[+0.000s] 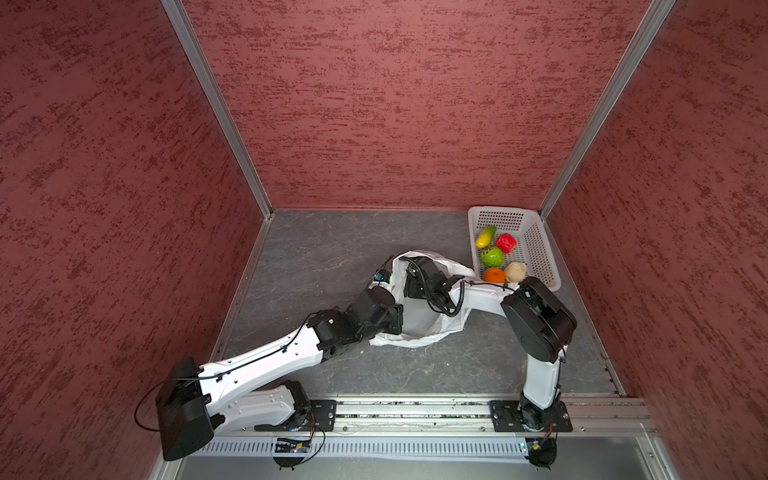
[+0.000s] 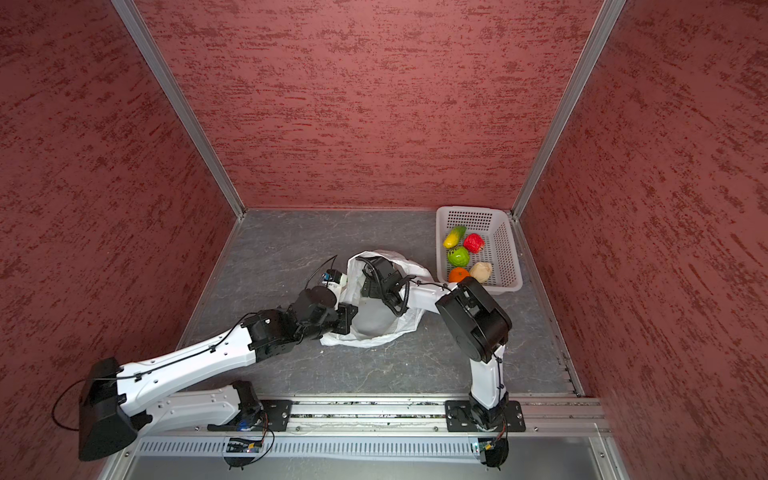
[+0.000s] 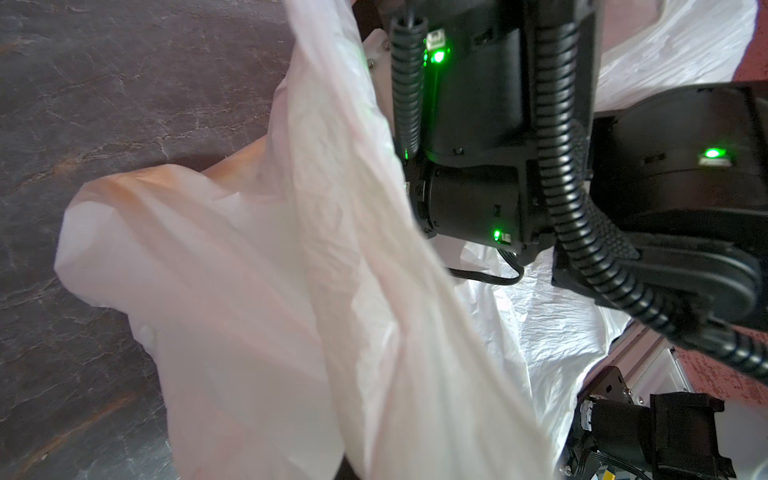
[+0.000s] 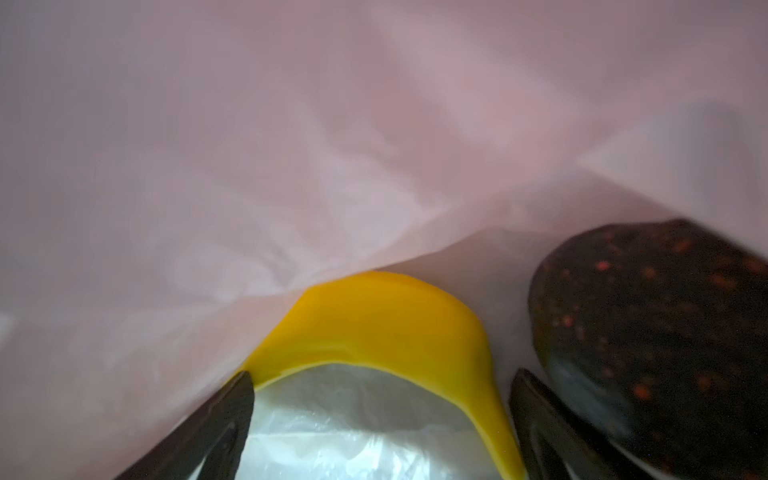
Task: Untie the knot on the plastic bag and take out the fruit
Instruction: 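Lower the right gripper into the bag and close on the banana tip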
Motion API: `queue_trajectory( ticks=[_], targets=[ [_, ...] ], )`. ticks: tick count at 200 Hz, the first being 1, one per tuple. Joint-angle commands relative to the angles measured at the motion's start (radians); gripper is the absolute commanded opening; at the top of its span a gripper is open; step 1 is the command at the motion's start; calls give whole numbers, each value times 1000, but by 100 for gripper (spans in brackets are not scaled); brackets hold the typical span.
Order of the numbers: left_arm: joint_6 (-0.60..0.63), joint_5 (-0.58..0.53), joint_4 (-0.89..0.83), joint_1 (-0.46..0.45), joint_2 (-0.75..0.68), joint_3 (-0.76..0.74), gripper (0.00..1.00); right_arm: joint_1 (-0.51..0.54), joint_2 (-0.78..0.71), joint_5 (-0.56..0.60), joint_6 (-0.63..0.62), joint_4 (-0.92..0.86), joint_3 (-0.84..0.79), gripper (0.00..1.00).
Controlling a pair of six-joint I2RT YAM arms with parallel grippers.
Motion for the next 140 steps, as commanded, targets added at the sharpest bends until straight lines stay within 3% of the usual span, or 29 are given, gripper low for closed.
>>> queue_trajectory(
  ticks=[1,110,129,140],
  targets=[
    [-5,-3,22,-7,9,3,0,-9,16,-95,-34,52,-24,96],
    [-1,-44,32,-23,22,-6,0,-7,-91,-379,-50,226,-183,95],
    [-1,-44,32,-19,22,-7,0,-5,-103,-390,-66,208,-177,95],
    [-2,-43,32,-20,25,-10,0,-7,-103,-341,-84,165,-156,95]
  ],
)
